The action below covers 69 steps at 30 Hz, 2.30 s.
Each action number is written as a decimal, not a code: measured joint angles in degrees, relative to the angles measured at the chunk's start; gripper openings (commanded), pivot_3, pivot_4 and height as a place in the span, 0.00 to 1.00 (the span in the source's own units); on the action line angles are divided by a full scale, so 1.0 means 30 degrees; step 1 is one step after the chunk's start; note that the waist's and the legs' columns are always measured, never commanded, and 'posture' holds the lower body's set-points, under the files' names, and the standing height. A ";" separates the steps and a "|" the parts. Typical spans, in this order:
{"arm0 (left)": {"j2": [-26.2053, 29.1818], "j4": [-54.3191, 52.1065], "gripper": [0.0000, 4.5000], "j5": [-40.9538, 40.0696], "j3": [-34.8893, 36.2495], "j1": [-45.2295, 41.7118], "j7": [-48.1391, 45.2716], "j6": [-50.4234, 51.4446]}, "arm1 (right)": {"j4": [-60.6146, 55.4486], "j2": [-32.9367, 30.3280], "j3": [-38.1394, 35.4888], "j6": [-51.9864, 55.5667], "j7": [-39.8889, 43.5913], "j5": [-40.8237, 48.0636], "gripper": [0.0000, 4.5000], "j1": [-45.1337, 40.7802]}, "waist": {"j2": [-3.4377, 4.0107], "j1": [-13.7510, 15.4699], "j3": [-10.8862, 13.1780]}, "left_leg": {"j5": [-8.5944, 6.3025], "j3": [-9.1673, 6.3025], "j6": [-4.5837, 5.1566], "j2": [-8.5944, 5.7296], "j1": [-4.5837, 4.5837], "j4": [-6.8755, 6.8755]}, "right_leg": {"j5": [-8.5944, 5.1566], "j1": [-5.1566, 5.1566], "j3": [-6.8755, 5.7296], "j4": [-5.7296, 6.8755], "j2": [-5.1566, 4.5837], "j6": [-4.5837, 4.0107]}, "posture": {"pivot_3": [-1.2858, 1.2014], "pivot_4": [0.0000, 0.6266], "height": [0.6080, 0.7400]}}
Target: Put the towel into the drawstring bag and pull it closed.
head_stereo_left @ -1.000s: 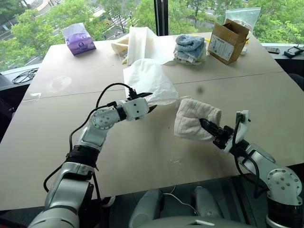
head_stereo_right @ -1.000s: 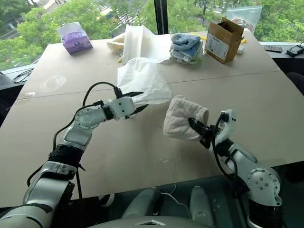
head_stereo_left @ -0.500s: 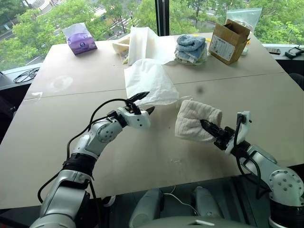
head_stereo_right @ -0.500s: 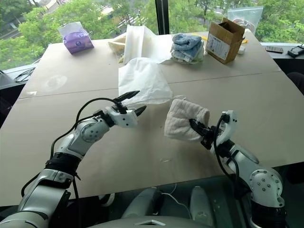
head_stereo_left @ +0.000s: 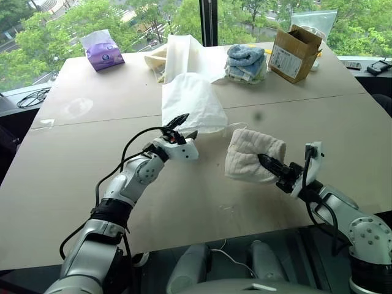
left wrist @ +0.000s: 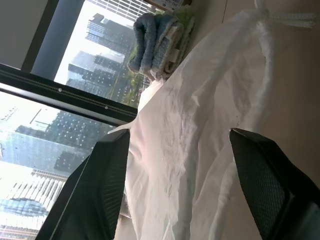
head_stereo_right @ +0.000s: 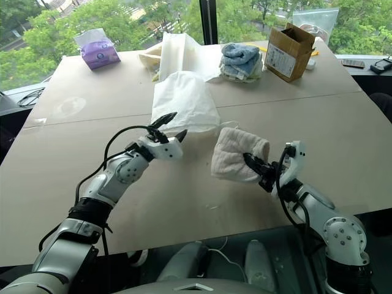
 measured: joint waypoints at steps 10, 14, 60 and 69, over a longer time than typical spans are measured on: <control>-0.0110 0.0731 0.00 -0.0387 -0.0021 -0.0943 -0.0081 0.0376 | -0.0005 0.0282 0.0381 -0.0316 -0.0217 -0.0008 0.00 0.0050 | -0.0001 0.0004 0.0000 | 0.0001 0.0001 -0.0001 0.0000 -0.0001 0.0004 | 0.0000 -0.0003 0.0000 0.0008 -0.0001 0.0000 | 0.52 0.24 1.00; -0.0361 0.0748 0.00 -0.1466 0.0018 -0.1364 -0.0739 0.0742 | -0.0027 0.0296 0.0410 -0.0504 -0.0275 -0.0013 0.00 0.0070 | -0.0001 0.0005 -0.0001 | 0.0001 0.0001 -0.0001 -0.0001 -0.0003 0.0009 | 0.0000 -0.0003 0.0000 0.0011 -0.0002 0.0000 | 0.52 0.24 1.00; -0.2221 -0.8438 0.00 -1.9919 0.3345 -0.4049 -1.2009 2.3232 | 0.6233 0.8983 -0.0371 -0.5903 -0.8789 0.0584 0.00 -0.7888 | 0.0015 -0.0950 0.0007 | 0.0040 0.0033 -0.0063 -0.0013 -0.0231 0.0285 | -0.0001 -0.0306 0.0108 0.0413 0.0031 -0.0006 | 0.52 0.24 1.00; -0.3221 -0.8438 0.00 -2.0932 0.3809 -0.4521 -1.1396 2.4351 | 0.6550 0.8273 0.3254 -0.4360 -0.6565 -0.3613 0.00 -0.8648 | 0.0017 -0.0989 0.0009 | 0.0042 0.0052 -0.0065 -0.0009 -0.0230 0.0287 | -0.0001 -0.0319 0.0129 0.0437 0.0035 -0.0006 | 0.52 0.24 1.00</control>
